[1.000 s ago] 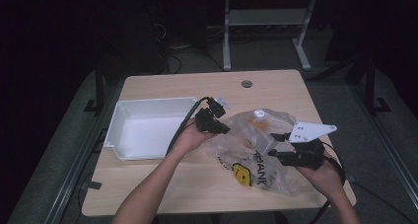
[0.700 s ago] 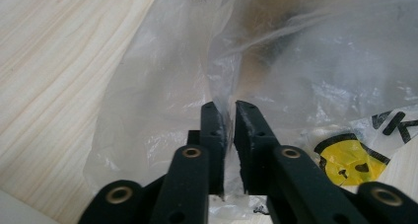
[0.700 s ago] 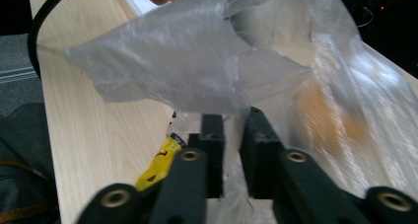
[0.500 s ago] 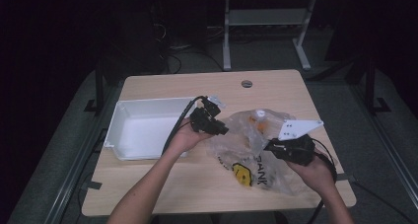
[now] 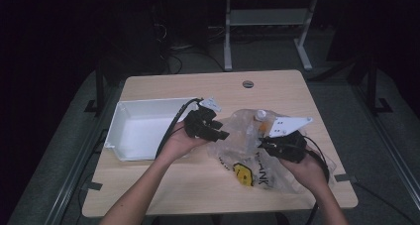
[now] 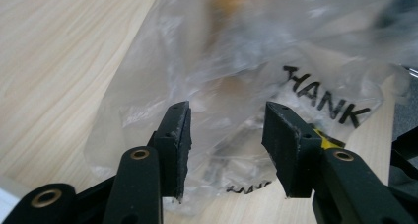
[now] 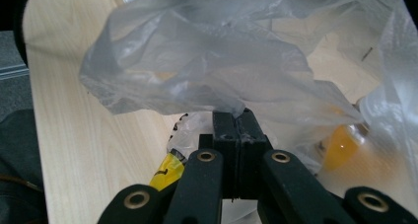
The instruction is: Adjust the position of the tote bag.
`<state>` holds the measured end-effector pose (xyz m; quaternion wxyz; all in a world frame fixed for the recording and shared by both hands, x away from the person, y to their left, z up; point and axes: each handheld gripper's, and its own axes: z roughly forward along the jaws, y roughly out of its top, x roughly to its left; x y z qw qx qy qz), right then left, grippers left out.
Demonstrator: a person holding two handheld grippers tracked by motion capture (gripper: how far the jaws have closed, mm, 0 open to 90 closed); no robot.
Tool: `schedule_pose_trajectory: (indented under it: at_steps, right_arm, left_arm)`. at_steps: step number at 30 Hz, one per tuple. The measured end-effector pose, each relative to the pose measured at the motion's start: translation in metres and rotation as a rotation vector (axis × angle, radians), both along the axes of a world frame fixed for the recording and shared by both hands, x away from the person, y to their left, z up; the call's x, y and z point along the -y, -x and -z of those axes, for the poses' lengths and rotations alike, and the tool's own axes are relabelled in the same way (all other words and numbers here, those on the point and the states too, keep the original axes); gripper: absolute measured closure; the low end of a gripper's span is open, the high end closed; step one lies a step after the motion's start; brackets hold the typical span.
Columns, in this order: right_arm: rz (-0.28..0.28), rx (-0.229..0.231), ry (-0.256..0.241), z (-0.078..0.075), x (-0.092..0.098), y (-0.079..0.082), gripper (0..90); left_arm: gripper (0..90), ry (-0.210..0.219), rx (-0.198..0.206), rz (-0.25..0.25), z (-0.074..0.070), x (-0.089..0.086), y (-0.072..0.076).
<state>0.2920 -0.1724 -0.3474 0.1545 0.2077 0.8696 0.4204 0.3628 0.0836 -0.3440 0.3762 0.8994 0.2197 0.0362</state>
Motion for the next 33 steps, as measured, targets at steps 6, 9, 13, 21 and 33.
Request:
schedule_pose_trajectory:
  at_steps: [6,9,13,21,33]
  right_arm:
    - [0.021,-0.018,0.009,0.005,-0.008,-0.007,89.4]
    - [0.033,-0.030,0.009,0.009,-0.012,-0.012,89.5]
    - [0.039,-0.046,0.011,0.014,-0.017,-0.018,89.5]
    - [0.056,-0.076,0.010,0.024,-0.024,-0.029,89.5]
    - [0.069,-0.106,-0.005,0.031,-0.028,-0.036,89.5]
  left_arm:
    - [49.2,0.009,0.015,0.048,-0.005,0.003,0.011]
    - [48.2,0.012,0.020,0.064,-0.006,0.003,0.015]
    - [46.5,0.032,0.020,0.080,-0.008,0.001,0.020]
    - [44.4,0.062,0.025,0.117,-0.013,-0.001,0.032]
    - [39.2,0.066,0.026,0.148,-0.014,0.007,0.037]
